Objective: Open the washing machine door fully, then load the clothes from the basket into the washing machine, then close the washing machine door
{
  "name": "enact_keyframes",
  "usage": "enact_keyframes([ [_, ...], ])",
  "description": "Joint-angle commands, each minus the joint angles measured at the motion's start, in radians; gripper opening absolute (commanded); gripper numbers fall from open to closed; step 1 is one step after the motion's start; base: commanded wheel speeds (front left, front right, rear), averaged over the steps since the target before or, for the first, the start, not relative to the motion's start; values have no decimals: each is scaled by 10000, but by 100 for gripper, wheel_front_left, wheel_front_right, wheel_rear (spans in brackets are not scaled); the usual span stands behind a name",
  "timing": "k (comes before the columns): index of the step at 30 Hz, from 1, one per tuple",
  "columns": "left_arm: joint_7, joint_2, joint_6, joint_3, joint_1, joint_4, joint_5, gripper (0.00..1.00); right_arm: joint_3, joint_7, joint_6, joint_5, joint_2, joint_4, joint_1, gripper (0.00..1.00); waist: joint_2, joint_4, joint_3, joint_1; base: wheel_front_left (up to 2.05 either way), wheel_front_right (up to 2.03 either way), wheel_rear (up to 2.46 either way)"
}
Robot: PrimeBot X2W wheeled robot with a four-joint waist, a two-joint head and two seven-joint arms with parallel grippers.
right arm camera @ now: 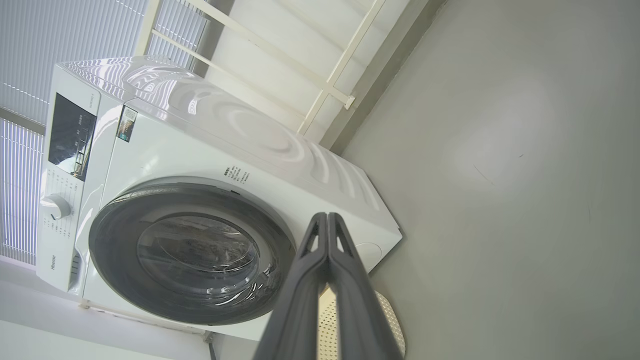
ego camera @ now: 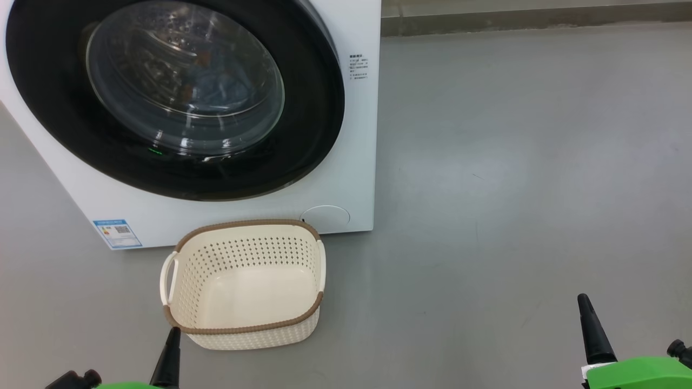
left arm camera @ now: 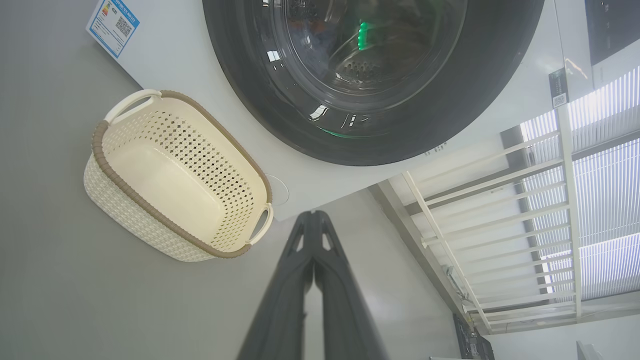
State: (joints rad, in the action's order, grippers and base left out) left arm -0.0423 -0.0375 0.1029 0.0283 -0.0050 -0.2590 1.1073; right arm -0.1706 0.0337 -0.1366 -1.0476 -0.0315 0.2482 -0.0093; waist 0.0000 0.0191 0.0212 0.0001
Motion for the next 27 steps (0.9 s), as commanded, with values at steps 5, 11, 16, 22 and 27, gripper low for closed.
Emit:
enact_keyframes([
  [5, 224, -153, 118, -377, -511, 193, 728, 0, 251, -212, 38, -781, -132, -209, -529, 0, 0, -22, -28, -1, 0, 0, 0],
  [11, 401, -159, 141, -511, -583, 185, 1341, 0, 295, -388, 41, -1460, -140, -184, -593, 0, 0, -46, -58, -1, 0, 0, 0],
  [16, 549, -164, 160, -624, -643, 179, 1855, 0, 333, -536, 44, -2029, -146, -164, -647, 0, 0, -66, -83, -1, 0, 0, 0],
  [22, 728, -170, 182, -760, -716, 171, 2470, 0, 378, -714, 47, -2712, -154, -139, -712, 0, 0, -90, -114, -1, 0, 0, 0],
  [27, 877, -174, 201, -873, -776, 165, 2983, 0, 415, -862, 49, -3281, -161, -119, -766, 0, 0, -110, -139, -1, 0, 0, 0],
])
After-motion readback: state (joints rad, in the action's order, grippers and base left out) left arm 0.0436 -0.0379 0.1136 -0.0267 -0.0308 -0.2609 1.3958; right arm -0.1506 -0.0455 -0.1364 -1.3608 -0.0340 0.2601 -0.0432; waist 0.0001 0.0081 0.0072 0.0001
